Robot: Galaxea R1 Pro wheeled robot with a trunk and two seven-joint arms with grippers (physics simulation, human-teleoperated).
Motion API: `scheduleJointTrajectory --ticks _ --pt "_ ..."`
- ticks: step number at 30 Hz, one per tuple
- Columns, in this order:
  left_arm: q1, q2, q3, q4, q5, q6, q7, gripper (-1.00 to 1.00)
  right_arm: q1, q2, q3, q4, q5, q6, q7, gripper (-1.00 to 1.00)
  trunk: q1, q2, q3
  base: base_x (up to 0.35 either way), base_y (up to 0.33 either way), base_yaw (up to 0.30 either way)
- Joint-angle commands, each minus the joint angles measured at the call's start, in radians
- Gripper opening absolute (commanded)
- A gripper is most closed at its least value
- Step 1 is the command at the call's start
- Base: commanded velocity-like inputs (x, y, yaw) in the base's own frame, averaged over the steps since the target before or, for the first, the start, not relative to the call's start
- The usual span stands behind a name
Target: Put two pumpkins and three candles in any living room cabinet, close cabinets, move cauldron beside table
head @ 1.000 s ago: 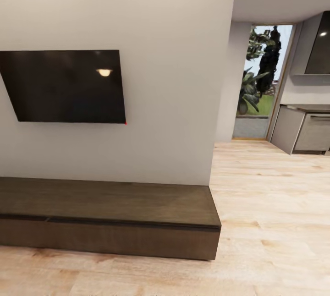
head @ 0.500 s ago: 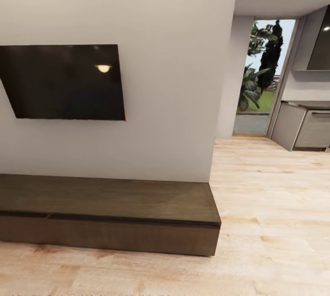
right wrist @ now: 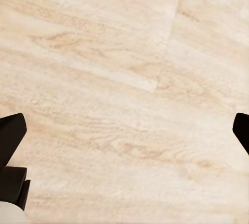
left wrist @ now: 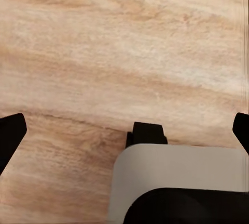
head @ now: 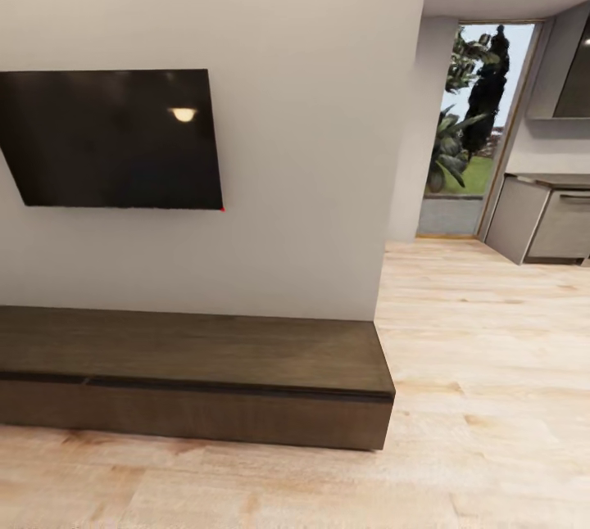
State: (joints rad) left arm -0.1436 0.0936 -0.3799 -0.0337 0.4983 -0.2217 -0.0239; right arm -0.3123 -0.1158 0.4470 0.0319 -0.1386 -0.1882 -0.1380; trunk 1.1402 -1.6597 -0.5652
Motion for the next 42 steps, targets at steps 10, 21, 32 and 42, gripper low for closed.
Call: scheduleJointTrajectory --ticks 10,21,32,42 --pt "-0.001 -0.001 -0.033 -0.003 -0.046 0.003 -0.005 1.0 -0.001 0.0 0.009 0.003 -0.012 -0.009 -0.027 1.0 0.0 -0.001 -0.017 0.0 0.0 0.0" --pt "-0.001 -0.002 -0.033 0.001 -0.046 0.006 0.003 1.0 -0.001 0.005 0.009 0.003 -0.012 -0.012 -0.041 1.0 0.0 -0.001 -0.033 0.0 0.0 0.0" --pt "0.0 0.005 -0.034 0.001 -0.053 0.002 -0.008 1.0 -0.002 0.003 0.009 0.003 -0.012 -0.013 -0.041 1.0 0.0 -0.001 -0.034 0.0 0.18 0.0" --pt "-0.001 0.007 -0.033 0.001 -0.049 0.002 -0.008 1.0 -0.001 0.005 0.009 0.003 -0.012 -0.013 -0.041 1.0 0.0 -0.001 -0.034 0.0 0.33 0.0"
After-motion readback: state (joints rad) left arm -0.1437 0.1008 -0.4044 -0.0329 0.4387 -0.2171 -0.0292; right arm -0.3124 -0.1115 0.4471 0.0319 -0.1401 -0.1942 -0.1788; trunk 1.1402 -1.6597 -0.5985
